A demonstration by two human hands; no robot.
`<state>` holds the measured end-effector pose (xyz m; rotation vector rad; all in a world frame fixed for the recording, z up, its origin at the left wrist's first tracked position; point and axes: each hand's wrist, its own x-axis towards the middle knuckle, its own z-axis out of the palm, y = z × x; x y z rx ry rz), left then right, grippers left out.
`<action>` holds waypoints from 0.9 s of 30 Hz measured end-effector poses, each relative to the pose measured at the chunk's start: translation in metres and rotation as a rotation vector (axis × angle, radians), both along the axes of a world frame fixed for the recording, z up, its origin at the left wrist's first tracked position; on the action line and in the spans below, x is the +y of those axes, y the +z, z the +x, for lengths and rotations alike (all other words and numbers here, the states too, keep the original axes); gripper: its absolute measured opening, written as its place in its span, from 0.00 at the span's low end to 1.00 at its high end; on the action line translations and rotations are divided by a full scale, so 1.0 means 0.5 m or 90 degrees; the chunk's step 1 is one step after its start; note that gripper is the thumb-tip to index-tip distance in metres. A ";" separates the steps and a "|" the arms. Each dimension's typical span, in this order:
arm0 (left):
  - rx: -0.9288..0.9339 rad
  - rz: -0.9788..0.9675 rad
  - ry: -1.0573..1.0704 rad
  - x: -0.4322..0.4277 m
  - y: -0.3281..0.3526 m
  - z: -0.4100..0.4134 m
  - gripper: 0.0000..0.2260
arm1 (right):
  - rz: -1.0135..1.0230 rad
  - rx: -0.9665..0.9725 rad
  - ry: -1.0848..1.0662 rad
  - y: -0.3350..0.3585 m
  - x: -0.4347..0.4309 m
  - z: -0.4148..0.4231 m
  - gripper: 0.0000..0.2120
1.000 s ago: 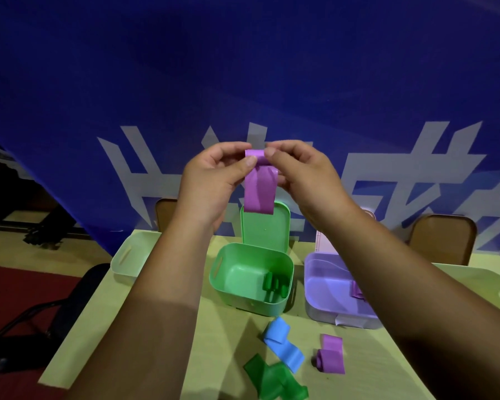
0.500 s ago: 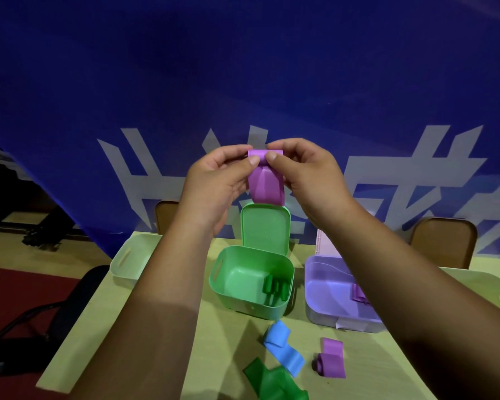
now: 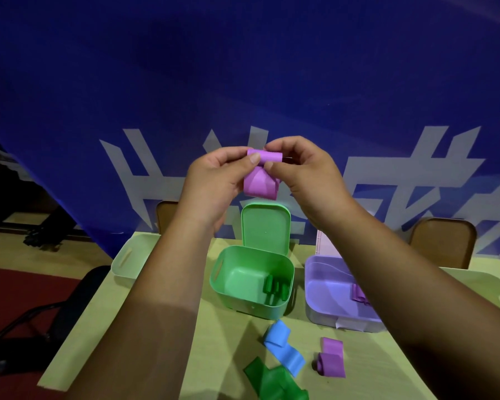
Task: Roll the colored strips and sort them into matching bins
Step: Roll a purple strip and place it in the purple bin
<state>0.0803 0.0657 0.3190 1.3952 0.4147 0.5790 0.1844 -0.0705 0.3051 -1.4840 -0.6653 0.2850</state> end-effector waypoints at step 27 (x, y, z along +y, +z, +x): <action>0.029 -0.061 -0.026 -0.011 -0.019 -0.027 0.13 | -0.041 -0.001 -0.020 -0.015 0.004 -0.037 0.09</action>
